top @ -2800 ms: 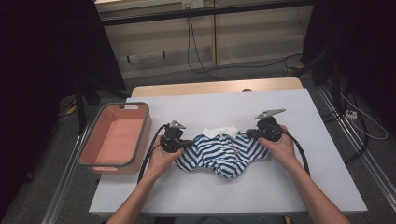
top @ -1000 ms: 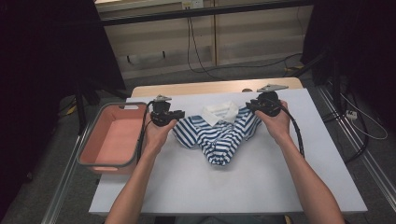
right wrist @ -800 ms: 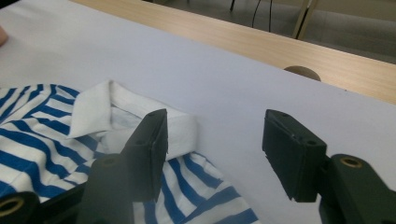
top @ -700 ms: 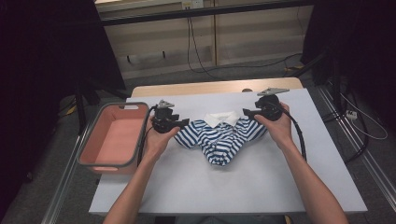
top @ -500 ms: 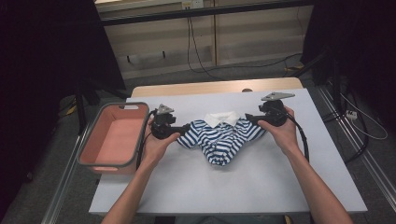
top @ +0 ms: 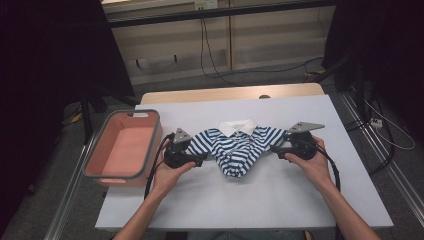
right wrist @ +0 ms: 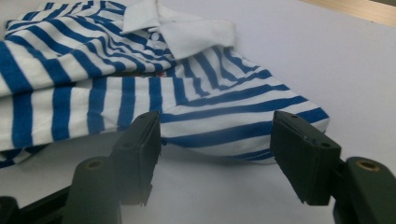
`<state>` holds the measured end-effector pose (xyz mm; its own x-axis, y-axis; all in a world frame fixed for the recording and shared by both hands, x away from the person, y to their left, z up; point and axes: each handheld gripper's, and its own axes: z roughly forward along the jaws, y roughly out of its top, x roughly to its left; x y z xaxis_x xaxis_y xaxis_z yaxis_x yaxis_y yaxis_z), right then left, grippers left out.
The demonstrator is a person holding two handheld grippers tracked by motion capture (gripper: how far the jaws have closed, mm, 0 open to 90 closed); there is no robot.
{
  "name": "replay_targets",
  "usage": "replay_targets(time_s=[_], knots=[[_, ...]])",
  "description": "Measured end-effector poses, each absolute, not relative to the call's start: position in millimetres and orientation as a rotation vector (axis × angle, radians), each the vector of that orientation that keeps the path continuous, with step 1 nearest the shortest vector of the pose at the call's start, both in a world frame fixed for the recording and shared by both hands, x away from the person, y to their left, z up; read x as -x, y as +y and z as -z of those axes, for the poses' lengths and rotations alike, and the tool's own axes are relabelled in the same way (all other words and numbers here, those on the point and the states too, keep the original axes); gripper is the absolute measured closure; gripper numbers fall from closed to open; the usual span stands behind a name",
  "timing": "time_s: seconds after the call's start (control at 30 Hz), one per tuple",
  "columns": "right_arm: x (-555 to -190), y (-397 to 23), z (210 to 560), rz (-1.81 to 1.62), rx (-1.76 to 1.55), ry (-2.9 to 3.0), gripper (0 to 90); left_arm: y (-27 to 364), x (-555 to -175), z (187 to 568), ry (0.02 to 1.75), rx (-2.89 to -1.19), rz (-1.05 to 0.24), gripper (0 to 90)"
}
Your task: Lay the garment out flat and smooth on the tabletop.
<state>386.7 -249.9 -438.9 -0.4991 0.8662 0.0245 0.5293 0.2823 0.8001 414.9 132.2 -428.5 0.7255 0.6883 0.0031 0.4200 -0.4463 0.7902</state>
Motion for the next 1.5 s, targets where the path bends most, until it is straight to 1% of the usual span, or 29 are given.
replay_targets(time_s=[0.03,0.07,0.1,0.13,0.17,0.2,0.23,0.27,0.4,0.53,0.57,0.67,0.7,0.73,0.93,0.97,1.0,1.03,1.07,1.1,1.13,1.17,1.2,1.23,1.3,1.5], knots=[[-382.9,-250.0,439.1,-1.115,-1.257,2.14,37.2,130.9,-411.6,431.8,0.825,-2.119,-0.412,18.3],[-382.9,-250.0,439.1,-1.115,-1.257,2.14,37.2,130.9,-411.6,431.8,0.825,-2.119,-0.412,18.3],[-379.3,-249.9,442.1,-1.116,-1.251,2.155,44.9,129.8,-411.0,433.4,0.817,-2.133,-0.415,18.4],[-379.3,-249.9,442.1,-1.116,-1.251,2.155,44.9,128.9,-411.3,435.0,0.807,-2.148,-0.416,18.4],[-376.7,-248.2,448.1,-1.09,-1.236,2.192,51.0,127.4,-411.8,437.1,0.806,-2.165,-0.412,18.4],[-376.7,-248.2,448.1,-1.09,-1.236,2.192,51.0,127.4,-411.8,437.1,0.806,-2.165,-0.412,18.5],[-376.0,-245.3,453.1,-1.064,-1.221,2.231,57.5,126.6,-410.8,437.7,0.804,-2.17,-0.407,18.5],[-376.0,-245.3,453.1,-1.064,-1.221,2.231,57.5,126.6,-410.8,437.7,0.804,-2.17,-0.407,18.5],[-378.8,-235.8,459.0,-1.04,-1.196,2.296,63.9,122.6,-408.1,440.3,0.785,-2.183,-0.384,20.1],[-381.9,-231.5,463.2,-1.016,-1.184,2.314,63.4,116.0,-406.5,446.0,0.762,-2.223,-0.373,21.4],[-384.7,-230.8,463.5,-1.015,-1.184,2.295,60.5,114.0,-405.3,446.4,0.75,-2.232,-0.372,22.2],[-388.7,-231.1,462.8,-1.027,-1.202,2.269,58.1,112.8,-404.3,446.4,0.748,-2.224,-0.372,24.0],[-392.4,-230.3,463.9,-1.047,-1.213,2.249,57.8,112.6,-403.9,446.3,0.746,-2.22,-0.371,27.5],[-392.4,-230.3,463.9,-1.047,-1.213,2.249,57.8,112.4,-403.7,446.1,0.747,-2.219,-0.372,27.5],[-403.0,-221.3,467.4,-1.008,-1.189,2.249,58.8,111.6,-404.8,448.8,0.754,-2.226,-0.375,37.3],[-406.4,-218.4,467.2,-1.006,-1.195,2.255,61.4,111.6,-405.9,450.6,0.762,-2.234,-0.379,39.3],[-406.4,-218.4,467.2,-1.006,-1.195,2.255,61.4,111.6,-405.9,450.6,0.762,-2.234,-0.379,40.8],[-408.5,-216.5,467.9,-1.022,-1.197,2.257,68.7,112.1,-406.8,451.5,0.764,-2.238,-0.375,42.5],[-408.5,-216.5,467.9,-1.022,-1.197,2.257,68.7,112.5,-407.7,452.3,0.768,-2.238,-0.37,42.5],[-408.5,-215.4,467.7,-1.027,-1.195,2.262,79.0,113.0,-408.4,452.9,0.775,-2.242,-0.369,46.2],[-408.5,-215.4,467.7,-1.027,-1.195,2.262,79.0,113.5,-409.4,453.8,0.778,-2.242,-0.369,46.2],[-407.8,-214.4,467.4,-1.026,-1.187,2.265,83.2,114.1,-410.4,454.3,0.78,-2.25,-0.369,49.9],[-407.8,-214.4,467.4,-1.026,-1.187,2.265,83.2,114.7,-411.2,455.1,0.785,-2.253,-0.371,49.9],[-406.9,-214.2,466.2,-1.005,-1.177,2.272,84.4,115.4,-412.0,456.0,0.788,-2.255,-0.372,53.0],[-405.2,-216.8,464.8,-0.993,-1.186,2.278,84.7,117.9,-414.4,458.4,0.789,-2.263,-0.401,55.7],[-399.4,-229.5,457.0,-1.006,-1.207,2.273,85.0,122.6,-418.1,458.8,0.804,-2.251,-0.378,59.1]])
